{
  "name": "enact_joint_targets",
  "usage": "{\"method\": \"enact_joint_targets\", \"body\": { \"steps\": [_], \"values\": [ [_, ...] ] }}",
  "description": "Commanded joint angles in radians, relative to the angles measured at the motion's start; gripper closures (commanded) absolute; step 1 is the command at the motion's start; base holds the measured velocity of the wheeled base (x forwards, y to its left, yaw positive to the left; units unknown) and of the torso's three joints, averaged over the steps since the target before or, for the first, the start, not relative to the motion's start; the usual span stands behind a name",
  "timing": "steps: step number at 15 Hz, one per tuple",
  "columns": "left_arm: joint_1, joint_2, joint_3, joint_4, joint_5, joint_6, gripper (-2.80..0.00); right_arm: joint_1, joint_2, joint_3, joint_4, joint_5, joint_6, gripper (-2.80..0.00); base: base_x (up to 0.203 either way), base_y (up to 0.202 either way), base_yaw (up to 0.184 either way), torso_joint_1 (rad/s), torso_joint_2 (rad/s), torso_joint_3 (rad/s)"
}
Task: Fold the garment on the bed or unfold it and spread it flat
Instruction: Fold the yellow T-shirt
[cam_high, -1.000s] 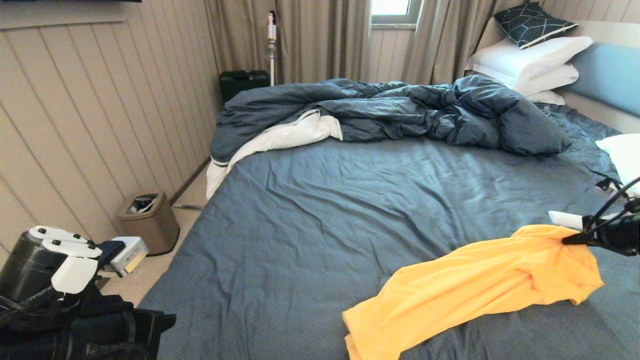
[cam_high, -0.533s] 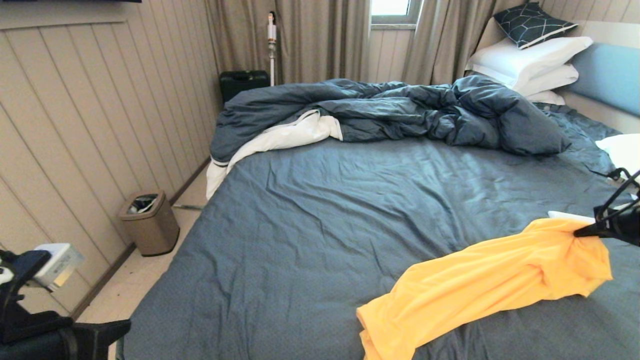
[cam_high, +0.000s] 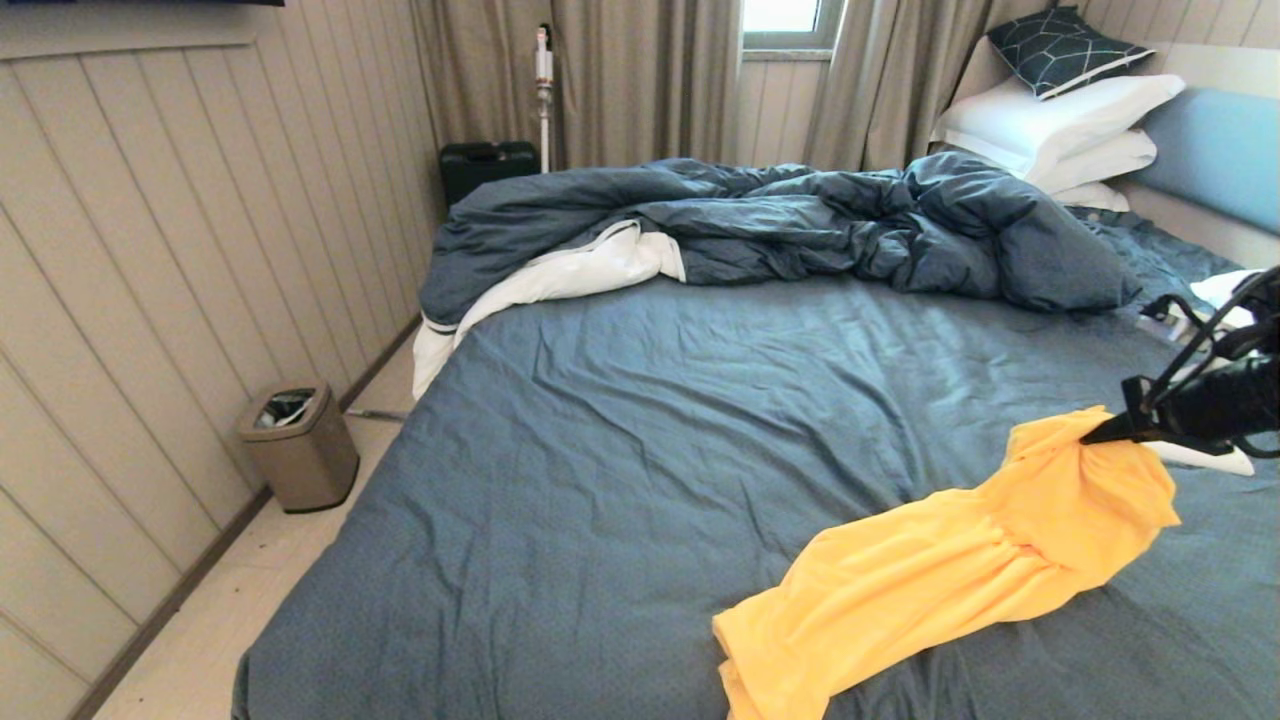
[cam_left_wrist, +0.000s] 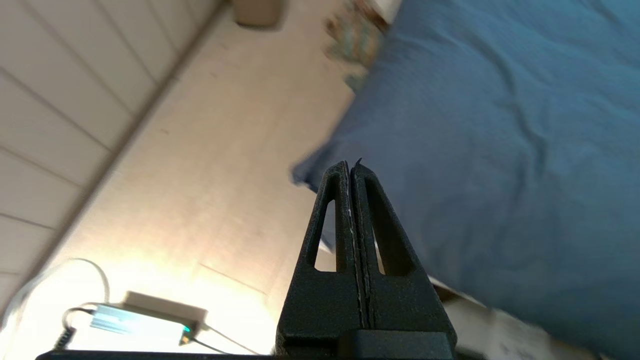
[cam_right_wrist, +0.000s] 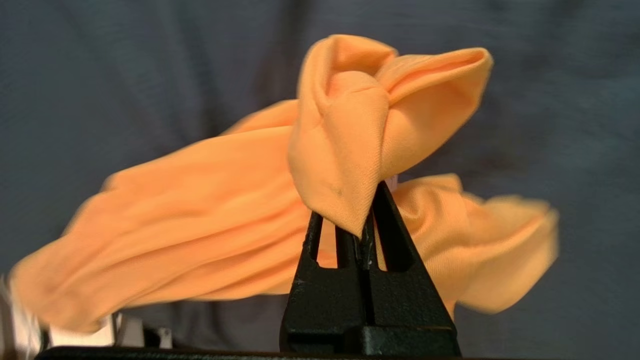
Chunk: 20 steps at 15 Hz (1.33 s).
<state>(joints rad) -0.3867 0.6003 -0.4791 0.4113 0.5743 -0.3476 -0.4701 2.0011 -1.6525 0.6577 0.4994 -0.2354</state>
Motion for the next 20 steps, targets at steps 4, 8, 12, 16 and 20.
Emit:
{"method": "enact_joint_targets", "body": {
  "steps": [4,8,12,16,20],
  "values": [
    [0.033,-0.14,0.133,-0.011,-0.036,0.031,0.0,0.323,-0.183,0.045,0.092,0.003,0.073,0.0,0.0,0.0,0.0,0.0,0.0,0.0],
    [0.033,-0.206,0.183,-0.015,-0.075,0.034,0.0,0.563,-0.283,0.119,0.153,-0.005,0.133,0.0,0.0,0.0,0.0,0.0,0.0,0.0],
    [0.032,-0.217,0.221,-0.017,-0.077,0.033,0.0,0.721,-0.363,0.254,0.183,-0.081,0.162,0.0,0.0,0.0,0.0,0.0,0.0,0.0],
    [0.032,-0.24,0.239,-0.017,-0.091,0.033,0.0,0.83,-0.364,0.372,0.171,-0.112,0.169,0.0,0.0,0.0,0.0,0.0,0.0,0.0],
    [0.034,-0.321,0.254,-0.018,-0.073,0.076,0.0,0.872,-0.298,0.39,0.101,-0.129,0.187,0.0,0.0,0.0,0.0,0.0,0.0,0.0]
  ]
}}
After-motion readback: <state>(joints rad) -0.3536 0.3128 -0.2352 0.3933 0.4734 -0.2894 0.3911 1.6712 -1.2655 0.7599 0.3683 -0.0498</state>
